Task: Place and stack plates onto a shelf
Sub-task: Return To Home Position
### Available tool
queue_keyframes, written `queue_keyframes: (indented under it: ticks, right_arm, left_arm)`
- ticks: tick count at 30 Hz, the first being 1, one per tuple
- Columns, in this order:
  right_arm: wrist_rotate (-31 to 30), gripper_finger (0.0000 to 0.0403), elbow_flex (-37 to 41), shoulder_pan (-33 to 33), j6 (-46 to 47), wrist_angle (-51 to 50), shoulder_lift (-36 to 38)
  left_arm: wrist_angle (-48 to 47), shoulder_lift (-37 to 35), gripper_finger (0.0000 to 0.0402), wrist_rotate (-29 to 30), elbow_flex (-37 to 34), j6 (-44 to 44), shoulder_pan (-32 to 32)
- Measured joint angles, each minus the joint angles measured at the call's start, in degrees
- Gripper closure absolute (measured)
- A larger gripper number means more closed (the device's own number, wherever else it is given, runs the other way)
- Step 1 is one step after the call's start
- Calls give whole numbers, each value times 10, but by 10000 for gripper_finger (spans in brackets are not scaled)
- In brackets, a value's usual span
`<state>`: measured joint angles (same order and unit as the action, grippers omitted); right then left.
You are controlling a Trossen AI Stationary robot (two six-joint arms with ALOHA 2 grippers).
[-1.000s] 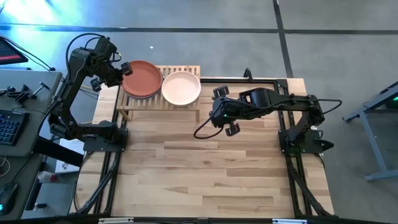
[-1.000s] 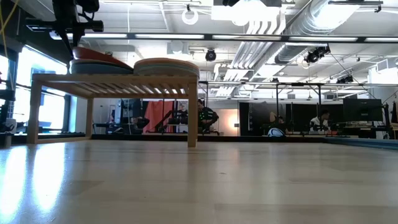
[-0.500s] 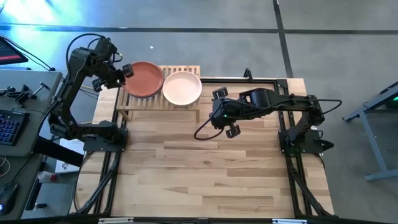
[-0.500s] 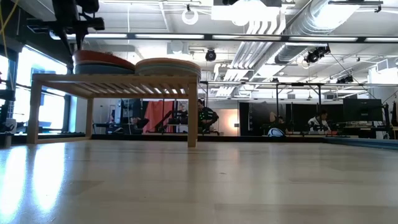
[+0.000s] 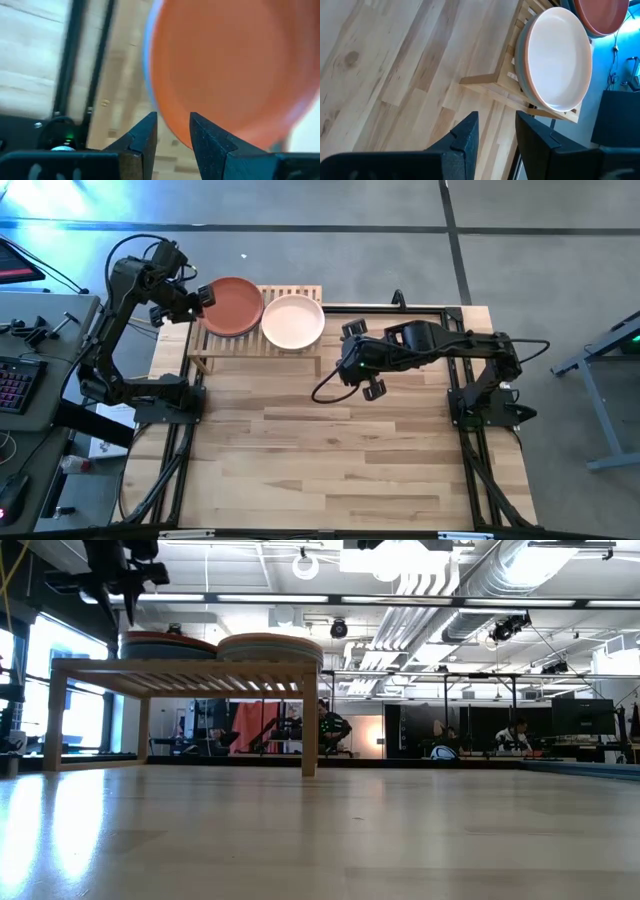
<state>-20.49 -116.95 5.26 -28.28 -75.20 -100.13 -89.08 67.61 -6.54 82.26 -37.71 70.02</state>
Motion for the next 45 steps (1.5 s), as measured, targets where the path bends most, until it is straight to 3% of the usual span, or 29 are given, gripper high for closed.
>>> queue_keyframes:
  ticks: [8,18,34,45]
  right_arm:
    - [1,295,0,0,39,0,0]
    - [32,295,0,-18,90,0,0]
    - [29,295,0,-85,310,21,0]
    - [29,295,0,-99,433,34,0]
  left_arm:
    - [31,-3,300,-118,0,55,-14]
    - [117,-49,300,-124,0,80,-105]
    - [270,-79,300,-122,0,143,-350]
    - [345,-79,300,-121,0,261,-564]
